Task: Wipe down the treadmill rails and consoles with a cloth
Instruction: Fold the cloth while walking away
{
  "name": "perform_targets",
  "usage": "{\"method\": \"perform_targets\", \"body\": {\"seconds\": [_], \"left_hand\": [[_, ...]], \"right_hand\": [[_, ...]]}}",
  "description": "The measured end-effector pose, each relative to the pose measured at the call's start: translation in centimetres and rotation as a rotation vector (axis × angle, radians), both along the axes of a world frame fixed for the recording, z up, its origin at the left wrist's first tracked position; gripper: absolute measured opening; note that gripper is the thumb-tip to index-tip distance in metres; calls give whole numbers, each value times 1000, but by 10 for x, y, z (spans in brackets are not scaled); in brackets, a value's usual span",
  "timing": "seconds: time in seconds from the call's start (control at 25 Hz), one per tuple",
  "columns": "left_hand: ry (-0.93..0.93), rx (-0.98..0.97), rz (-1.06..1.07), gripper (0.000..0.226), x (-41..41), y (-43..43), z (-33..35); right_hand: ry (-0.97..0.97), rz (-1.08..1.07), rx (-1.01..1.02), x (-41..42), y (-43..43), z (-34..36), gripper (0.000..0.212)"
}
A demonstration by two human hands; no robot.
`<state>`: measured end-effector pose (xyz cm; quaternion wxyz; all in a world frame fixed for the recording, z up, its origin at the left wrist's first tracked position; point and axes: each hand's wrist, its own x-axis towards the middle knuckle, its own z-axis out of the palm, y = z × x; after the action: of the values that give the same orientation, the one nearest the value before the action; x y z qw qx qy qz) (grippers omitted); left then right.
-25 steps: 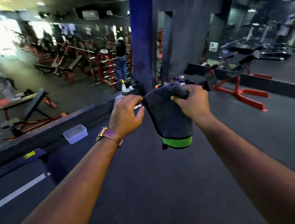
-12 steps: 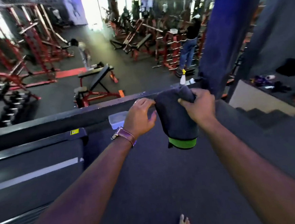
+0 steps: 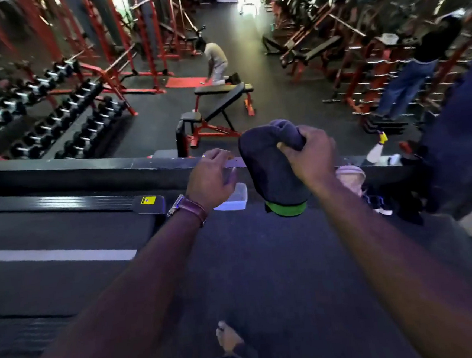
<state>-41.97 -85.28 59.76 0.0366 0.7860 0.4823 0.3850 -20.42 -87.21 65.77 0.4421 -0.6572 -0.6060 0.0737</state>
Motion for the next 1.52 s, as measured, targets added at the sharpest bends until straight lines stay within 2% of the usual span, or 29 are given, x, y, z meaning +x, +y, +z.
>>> {"method": "perform_targets", "body": {"seconds": [0.4, 0.56, 0.72, 0.84, 0.92, 1.0, 1.12, 1.2, 1.28, 1.36, 1.52], "left_hand": [[24, -94, 91, 34, -2, 284, -11], [65, -119, 109, 28, 19, 388, -29], [140, -170, 112, 25, 24, 479, -86], [57, -261, 195, 16, 30, 535, -154], [40, -351, 236, 21, 33, 562, -206], [23, -427, 283, 25, 34, 588, -257], [24, -530, 318, 27, 34, 615, -325], [52, -556, 296, 26, 35, 632, -376], [68, -576, 297, 25, 33, 645, -422], [78, -601, 297, 25, 31, 653, -453], [80, -641, 297, 27, 25, 665, -478]], "right_hand": [[64, 83, 12, -10, 296, -3, 8], [37, 112, 5, 4, 412, -39, 16], [68, 164, -20, 11, 507, -101, 37], [103, 313, -142, 16, 571, -172, 28], [82, 355, -268, 16, 613, -235, 25], [25, 357, -382, 11, 651, -300, 31], [-85, 355, -533, 2, 687, -391, 25], [-1, 371, -651, -1, 706, -454, 23], [49, 393, -760, 0, 719, -508, 45], [-4, 432, -807, 4, 728, -539, 52], [-22, 423, -763, 9, 745, -555, 39]]}}
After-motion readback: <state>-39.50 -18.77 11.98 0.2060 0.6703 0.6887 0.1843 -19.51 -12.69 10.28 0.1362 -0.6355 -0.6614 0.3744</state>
